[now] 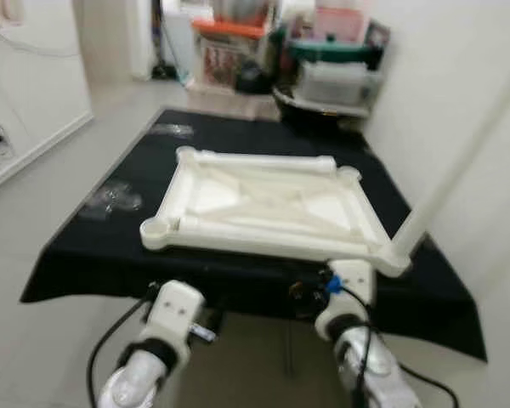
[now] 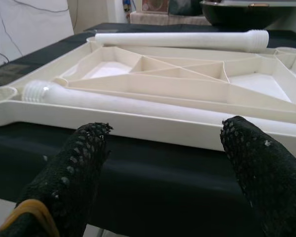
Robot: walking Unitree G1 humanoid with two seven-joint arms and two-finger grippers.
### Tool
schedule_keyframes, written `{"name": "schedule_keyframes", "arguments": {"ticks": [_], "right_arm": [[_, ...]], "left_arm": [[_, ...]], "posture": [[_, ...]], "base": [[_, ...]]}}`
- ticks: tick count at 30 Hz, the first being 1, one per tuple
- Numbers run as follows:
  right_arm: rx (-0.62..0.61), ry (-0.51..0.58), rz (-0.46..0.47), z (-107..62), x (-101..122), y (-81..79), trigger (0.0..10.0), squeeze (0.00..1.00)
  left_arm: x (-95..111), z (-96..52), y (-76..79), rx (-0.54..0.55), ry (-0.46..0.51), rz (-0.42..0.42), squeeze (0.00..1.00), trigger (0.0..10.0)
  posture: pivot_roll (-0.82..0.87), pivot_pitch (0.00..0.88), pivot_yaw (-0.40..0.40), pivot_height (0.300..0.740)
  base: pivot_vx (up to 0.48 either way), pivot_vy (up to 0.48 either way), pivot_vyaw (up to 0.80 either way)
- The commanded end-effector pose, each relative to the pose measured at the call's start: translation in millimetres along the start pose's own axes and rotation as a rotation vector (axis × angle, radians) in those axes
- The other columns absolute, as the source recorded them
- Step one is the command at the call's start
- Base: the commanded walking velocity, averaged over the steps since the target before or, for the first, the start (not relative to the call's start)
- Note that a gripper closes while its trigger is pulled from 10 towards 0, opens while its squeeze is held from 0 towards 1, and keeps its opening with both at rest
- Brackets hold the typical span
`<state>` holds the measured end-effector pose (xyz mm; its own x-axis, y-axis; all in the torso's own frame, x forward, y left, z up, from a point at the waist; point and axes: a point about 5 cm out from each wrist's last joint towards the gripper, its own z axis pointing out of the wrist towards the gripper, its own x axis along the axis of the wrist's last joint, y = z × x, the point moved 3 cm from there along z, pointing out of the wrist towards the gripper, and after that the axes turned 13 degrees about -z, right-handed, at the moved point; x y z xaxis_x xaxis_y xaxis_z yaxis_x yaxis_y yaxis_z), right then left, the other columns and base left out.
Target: Building children table
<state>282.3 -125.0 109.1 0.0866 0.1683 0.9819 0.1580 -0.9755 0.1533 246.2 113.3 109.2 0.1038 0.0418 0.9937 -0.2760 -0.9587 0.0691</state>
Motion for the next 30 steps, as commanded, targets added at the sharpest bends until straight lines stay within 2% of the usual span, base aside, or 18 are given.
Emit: {"name": "schedule_keyframes", "arguments": {"ticks": [1,10,14,25,27,28,30], "right_arm": [[-0.031,-0.028,-0.012,-1.6,-5.9,10.8,10.0,0.0],[-0.024,-0.036,-0.01,-0.2,-5.4,10.5,10.0,0.0],[-0.022,-0.039,-0.008,0.1,-4.9,10.0,10.0,0.0],[-0.034,-0.032,0.002,0.6,-3.0,12.3,10.0,0.0],[-0.044,-0.029,0.012,1.0,-2.2,14.0,10.0,0.0],[-0.086,-0.021,0.039,2.8,-0.5,21.4,10.0,0.0],[-0.103,-0.021,0.051,4.0,-0.1,24.8,10.0,0.0]], "left_arm": [[2.4,1.8,8.9,-0.034,0.012,-0.005,0.0,10.0],[4.9,2.4,10.3,-0.046,0.02,-0.005,0.0,10.0],[4.3,3.0,6.5,-0.019,0.01,-0.018,0.0,10.0],[4.0,3.4,9.2,-0.045,-0.002,-0.014,0.0,10.0],[4.6,3.5,9.5,-0.047,-0.003,-0.016,0.0,10.0],[6.8,4.2,9.2,-0.056,-0.002,-0.005,0.0,10.0],[8.9,4.9,8.5,-0.056,0.004,-0.005,0.0,10.0]], "posture": [[0.09,0.0,-0.121,0.74],[0.09,0.0,-0.122,0.74],[0.09,0.005,-0.122,0.74],[0.09,0.013,-0.12,0.74],[0.09,0.014,-0.121,0.74],[0.1,0.016,-0.118,0.74],[0.1,0.016,-0.118,0.74]], "base": [[0.352,0.326,0.0],[0.427,0.14,0.0],[0.0,0.0,0.0],[0.0,0.0,0.0],[0.0,0.0,0.0],[0.0,0.0,0.0],[0.0,0.0,0.0]]}}
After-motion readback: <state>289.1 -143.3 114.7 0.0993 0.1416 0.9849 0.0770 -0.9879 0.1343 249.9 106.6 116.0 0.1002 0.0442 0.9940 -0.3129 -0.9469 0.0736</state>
